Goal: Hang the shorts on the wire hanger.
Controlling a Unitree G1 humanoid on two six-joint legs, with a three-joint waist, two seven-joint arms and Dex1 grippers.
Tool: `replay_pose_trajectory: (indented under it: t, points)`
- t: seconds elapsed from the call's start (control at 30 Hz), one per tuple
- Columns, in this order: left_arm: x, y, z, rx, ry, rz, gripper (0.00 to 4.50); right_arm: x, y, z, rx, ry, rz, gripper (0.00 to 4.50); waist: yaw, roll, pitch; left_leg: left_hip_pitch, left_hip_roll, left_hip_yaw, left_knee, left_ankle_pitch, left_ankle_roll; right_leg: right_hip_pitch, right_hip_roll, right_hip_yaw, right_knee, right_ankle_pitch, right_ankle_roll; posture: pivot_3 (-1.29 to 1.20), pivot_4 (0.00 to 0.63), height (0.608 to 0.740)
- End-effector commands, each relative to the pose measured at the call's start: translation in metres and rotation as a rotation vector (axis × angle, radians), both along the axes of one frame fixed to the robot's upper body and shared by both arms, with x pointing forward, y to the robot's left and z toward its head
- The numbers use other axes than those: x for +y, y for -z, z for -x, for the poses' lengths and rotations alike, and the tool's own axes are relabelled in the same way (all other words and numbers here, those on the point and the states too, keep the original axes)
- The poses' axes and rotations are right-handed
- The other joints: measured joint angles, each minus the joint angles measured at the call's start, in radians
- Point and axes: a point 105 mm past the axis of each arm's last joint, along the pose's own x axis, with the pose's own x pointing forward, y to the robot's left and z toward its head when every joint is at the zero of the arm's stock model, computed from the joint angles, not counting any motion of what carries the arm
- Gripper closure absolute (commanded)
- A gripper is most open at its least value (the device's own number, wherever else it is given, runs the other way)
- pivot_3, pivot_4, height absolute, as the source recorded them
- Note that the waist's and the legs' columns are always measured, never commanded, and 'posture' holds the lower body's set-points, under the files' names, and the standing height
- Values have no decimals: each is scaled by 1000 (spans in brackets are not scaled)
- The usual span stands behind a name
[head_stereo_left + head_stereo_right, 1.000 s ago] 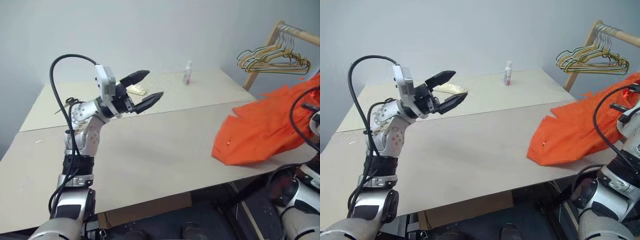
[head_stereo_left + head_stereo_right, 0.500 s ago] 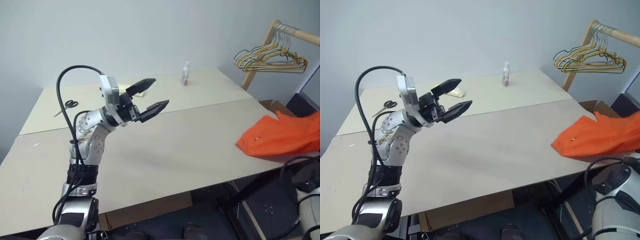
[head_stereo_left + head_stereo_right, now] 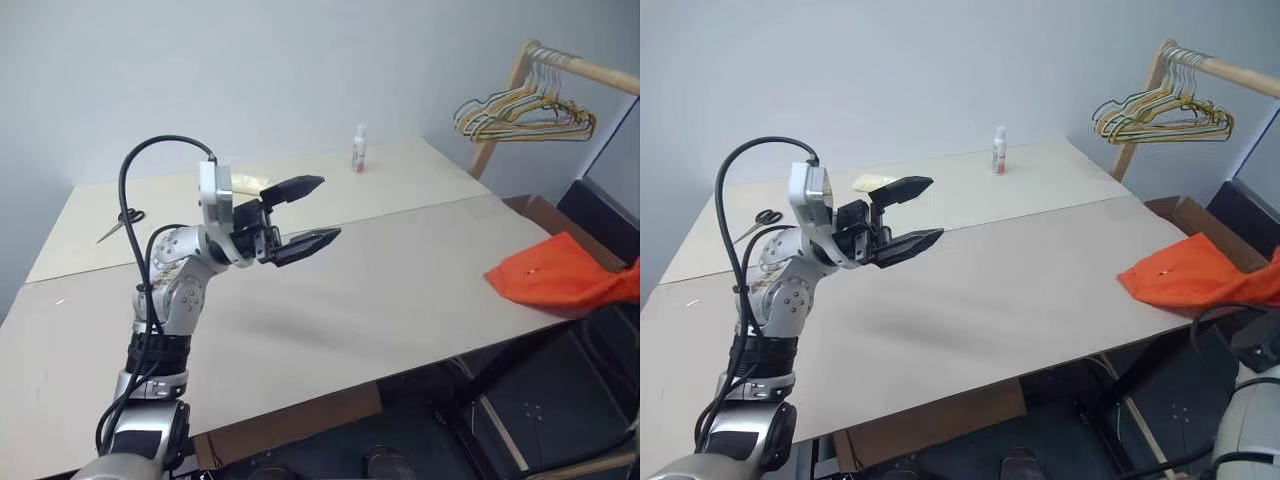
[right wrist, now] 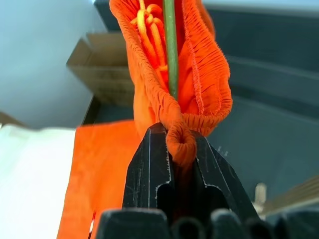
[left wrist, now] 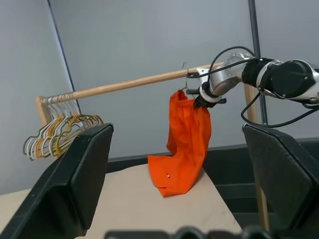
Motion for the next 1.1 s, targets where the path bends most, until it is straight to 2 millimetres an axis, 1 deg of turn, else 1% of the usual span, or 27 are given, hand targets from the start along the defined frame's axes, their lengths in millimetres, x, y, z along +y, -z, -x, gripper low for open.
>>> replay_pose_trajectory:
  t: [0.03,0.13,0.3,0.5,0.57,0.7,0.77,0.9,0.93,1.03,1.1]
  points:
    - [1,-9,5,-49,-2,10,0,-5,-22,1,-93,12,3,4393,0,0,0,0,0,1,0,0,1,0,0,1,0,0,0,-23,0,740]
    - [1,-11,6,-55,-5,21,0,-2,-19,-1,-97,-7,-29,4393,1,0,0,0,0,3,0,-1,2,0,0,3,-4,3,5,-20,0,740]
    - [0,-12,6,-59,-10,30,0,2,-17,-5,-39,-30,18,4393,0,1,0,-1,0,7,0,-3,5,0,1,6,-10,4,8,-20,0,740]
    - [-2,-14,6,-64,-2,41,0,7,-14,-10,3,-54,39,4393,3,1,0,-2,0,7,0,-1,2,-2,0,6,-14,5,9,-16,0,740]
    - [-1,-14,6,-58,-4,52,0,8,-14,-10,14,-52,47,3658,3,1,0,-2,0,7,0,-1,2,-2,0,6,-14,5,9,-16,0,740]
    - [0,-15,6,-53,-4,72,0,9,-14,-11,52,-52,82,2389,4,1,0,-2,0,7,0,-2,2,-2,-1,6,-14,5,9,-16,0,740]
    - [0,-15,6,-52,-2,73,0,10,-14,-12,60,-50,88,1579,4,1,0,-2,0,7,0,-2,3,-2,-1,6,-14,5,9,-17,0,740]
    - [-1,-13,7,-55,1,69,0,11,-12,-13,75,-52,98,240,5,1,0,-2,0,7,0,-2,3,-2,-1,6,-14,6,9,-16,0,740]
    - [-1,-14,7,-53,3,78,0,11,-12,-13,80,-51,104,23,6,1,0,-2,0,7,0,-2,3,-2,-1,6,-14,6,9,-16,0,740]
    - [0,-16,8,-53,9,93,0,12,-13,-12,89,-41,114,23,6,1,0,-2,0,7,0,-2,3,-3,-1,6,-14,6,9,-17,0,740]
    - [0,-16,7,-53,8,95,0,11,-19,-10,115,-18,166,23,6,1,0,-2,0,7,0,-2,3,-3,-1,6,-14,6,9,-18,0,740]
